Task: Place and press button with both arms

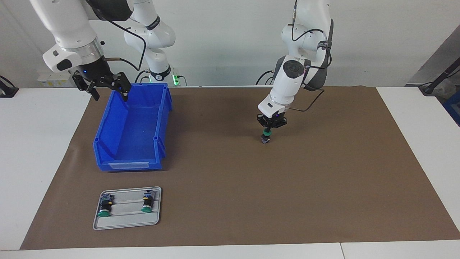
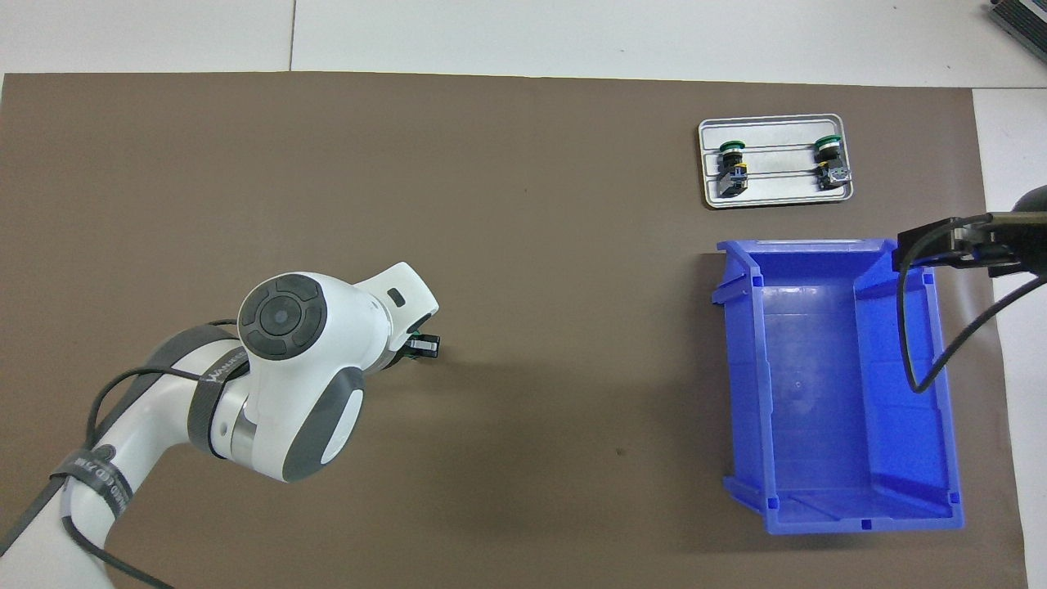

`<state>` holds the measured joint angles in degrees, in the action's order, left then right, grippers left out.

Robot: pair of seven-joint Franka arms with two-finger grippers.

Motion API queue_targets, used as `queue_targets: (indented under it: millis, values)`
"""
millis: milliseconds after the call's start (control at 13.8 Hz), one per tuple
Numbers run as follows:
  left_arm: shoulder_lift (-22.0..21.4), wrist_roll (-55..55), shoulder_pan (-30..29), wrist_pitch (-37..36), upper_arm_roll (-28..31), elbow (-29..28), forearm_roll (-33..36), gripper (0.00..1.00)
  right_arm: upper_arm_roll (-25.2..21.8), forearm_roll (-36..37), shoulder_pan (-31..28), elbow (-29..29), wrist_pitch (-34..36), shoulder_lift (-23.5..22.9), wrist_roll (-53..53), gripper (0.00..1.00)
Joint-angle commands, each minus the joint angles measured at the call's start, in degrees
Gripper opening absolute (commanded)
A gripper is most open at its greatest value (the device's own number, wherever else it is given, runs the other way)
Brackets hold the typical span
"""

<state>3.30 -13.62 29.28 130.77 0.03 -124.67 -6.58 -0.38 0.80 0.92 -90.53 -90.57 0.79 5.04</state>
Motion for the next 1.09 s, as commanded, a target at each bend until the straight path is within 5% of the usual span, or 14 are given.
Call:
queue_targets:
  millis: [0,436,1018]
  values:
    - [-0.57,-1.24,1.21,1.33,0.85,-2.59,1.13,0.00,0.12,-1.07,-0.57,-1.14,0.13,1.15,-0.91,1.00]
    - [0.92,-0.80,1.13,7.76,0.85,-4.81,1.13,0.00,0.12,-1.07,-0.48,-1.14,0.21,1.15,-0.91,1.00]
    - [2.50,1.48,-4.04,-21.50,1.55,20.32,1.39,0.00,0.64,-0.98,0.13,-0.97,-0.14,1.06,-0.47,1.00]
